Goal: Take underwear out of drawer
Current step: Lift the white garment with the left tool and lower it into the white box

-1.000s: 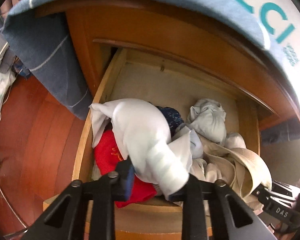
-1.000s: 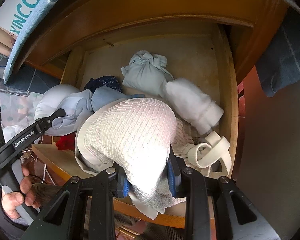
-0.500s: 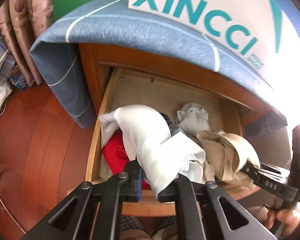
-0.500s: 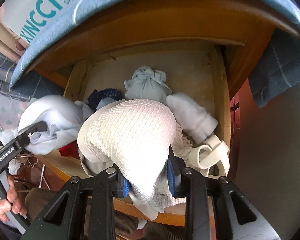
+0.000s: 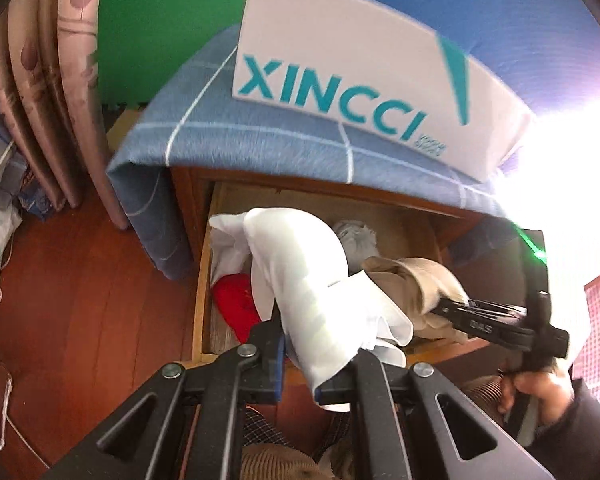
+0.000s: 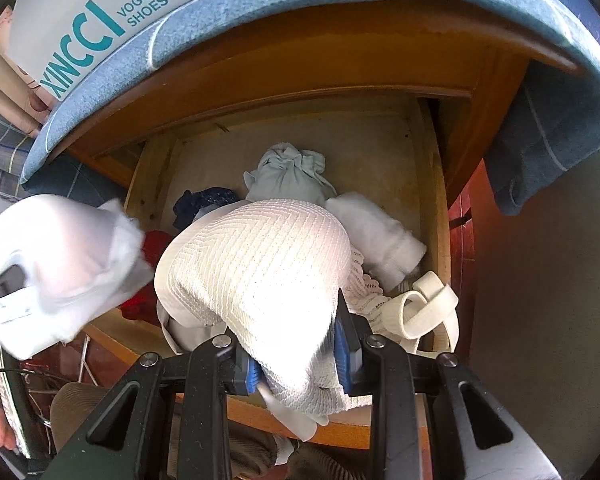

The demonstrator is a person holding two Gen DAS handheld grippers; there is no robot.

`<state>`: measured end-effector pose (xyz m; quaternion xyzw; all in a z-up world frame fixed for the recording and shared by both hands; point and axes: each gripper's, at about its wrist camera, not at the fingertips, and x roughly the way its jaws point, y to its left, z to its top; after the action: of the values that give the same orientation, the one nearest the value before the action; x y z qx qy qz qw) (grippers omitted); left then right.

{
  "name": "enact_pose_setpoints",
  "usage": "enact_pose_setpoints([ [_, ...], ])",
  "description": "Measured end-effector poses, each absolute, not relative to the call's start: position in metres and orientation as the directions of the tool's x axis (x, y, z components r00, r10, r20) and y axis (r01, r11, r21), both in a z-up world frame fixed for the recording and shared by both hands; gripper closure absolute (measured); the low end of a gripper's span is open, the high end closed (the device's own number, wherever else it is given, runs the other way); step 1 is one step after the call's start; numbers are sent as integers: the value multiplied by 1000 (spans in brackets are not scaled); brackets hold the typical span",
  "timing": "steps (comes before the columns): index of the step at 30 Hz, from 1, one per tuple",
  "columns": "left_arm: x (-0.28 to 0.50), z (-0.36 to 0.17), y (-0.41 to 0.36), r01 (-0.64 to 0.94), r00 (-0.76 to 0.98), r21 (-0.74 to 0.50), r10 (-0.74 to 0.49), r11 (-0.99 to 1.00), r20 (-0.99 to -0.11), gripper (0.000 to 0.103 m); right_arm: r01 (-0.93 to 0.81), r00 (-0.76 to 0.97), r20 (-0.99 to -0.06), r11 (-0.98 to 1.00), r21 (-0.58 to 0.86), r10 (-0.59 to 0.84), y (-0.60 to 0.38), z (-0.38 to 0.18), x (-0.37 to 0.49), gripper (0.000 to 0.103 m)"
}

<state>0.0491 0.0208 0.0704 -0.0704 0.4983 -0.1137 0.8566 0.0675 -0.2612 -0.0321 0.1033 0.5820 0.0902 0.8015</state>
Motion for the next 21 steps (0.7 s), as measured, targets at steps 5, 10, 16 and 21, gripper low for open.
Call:
enact_pose_setpoints([
  [5, 37, 105, 23, 170, 505, -221, -277, 960, -818, 94, -25, 298, -917, 963, 270, 264, -260, -34, 69, 76],
  [10, 24, 151, 28, 214, 560, -215, -300, 953, -772, 94, -23, 290, -919, 962, 272, 267, -260, -36, 72, 76],
  [16, 21, 220, 35, 252, 639, -212, -327, 944, -696, 95, -17, 282, -919, 959, 282, 275, -260, -39, 74, 76],
  [21, 38, 287, 39, 286, 711, -194, -344, 938, -613, 97, -14, 281, -918, 957, 289, 282, -261, -40, 74, 76],
])
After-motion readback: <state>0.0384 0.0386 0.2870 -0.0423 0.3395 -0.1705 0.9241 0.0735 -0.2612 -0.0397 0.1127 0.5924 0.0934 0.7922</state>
